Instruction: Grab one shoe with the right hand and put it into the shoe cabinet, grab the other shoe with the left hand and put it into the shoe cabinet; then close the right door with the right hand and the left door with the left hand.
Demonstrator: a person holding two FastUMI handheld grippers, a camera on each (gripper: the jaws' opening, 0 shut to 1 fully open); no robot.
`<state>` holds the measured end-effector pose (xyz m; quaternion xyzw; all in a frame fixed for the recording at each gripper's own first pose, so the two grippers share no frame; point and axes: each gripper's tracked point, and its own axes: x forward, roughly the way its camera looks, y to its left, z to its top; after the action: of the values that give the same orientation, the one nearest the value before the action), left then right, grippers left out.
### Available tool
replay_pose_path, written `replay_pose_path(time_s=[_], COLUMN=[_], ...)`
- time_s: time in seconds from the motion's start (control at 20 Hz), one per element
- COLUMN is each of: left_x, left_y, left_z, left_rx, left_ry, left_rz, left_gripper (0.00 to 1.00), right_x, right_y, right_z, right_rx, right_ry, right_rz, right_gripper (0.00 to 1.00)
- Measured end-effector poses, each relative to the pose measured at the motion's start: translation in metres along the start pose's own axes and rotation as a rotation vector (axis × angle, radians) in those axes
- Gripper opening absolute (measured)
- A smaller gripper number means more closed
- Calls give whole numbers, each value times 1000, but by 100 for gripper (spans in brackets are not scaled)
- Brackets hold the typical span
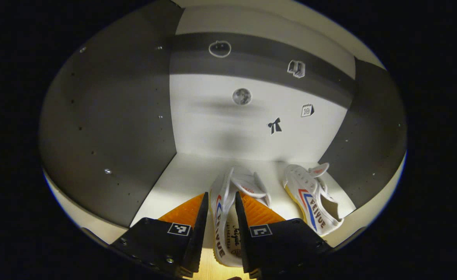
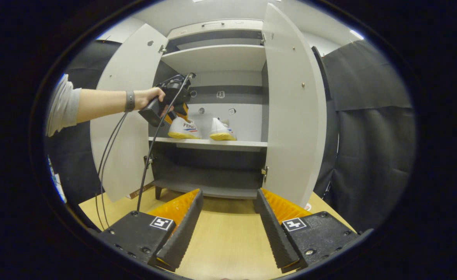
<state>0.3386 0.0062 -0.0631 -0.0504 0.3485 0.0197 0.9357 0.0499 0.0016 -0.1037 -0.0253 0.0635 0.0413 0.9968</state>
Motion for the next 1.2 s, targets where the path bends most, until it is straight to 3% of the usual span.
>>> replay_pose_path(time_s=[0.15, 0.35, 0.4, 0.45, 0.55, 0.6, 0.65, 0.8, 1.05, 1.15, 1.2], left_x=[-54, -142, -162, -182, -213, -227, -236, -265, -275, -276, -276], left_y=[-16, -24, -22, -18, -10, -8, -6, 4, 3, 4, 7], left_z=[26, 33, 28, 23, 1, -15, -35, -102, -227, -259, -273], left_rx=[-7, 71, 98, 126, 173, 183, 186, 151, 88, 77, 66], left_ry=[-147, -368, -409, -452, -528, -563, -585, -595, -522, -496, -483], left_rz=[-89, -147, -147, -134, -95, -77, -64, -27, -41, -46, -37], left_gripper=[40, 40, 56, 40, 40, 56, 45, 47, 47, 59, 71], right_x=[-2, -7, -9, -11, -18, -21, -24, -32, -47, -54, -57], right_y=[6, 13, 15, 17, 19, 20, 21, 28, 36, 35, 30], right_z=[1, 4, 4, 6, 8, 8, 8, 7, 5, 4, 1], right_rx=[11, 13, 9, 2, -9, -11, -9, 2, -7, 5, 14], right_ry=[-2, -8, -7, -9, -17, -21, -23, -20, -24, -35, -33], right_rz=[14, 32, 38, 40, 42, 41, 41, 51, 66, 56, 41], right_gripper=[88, 89, 87, 89, 89, 88, 88, 87, 87, 88, 89])
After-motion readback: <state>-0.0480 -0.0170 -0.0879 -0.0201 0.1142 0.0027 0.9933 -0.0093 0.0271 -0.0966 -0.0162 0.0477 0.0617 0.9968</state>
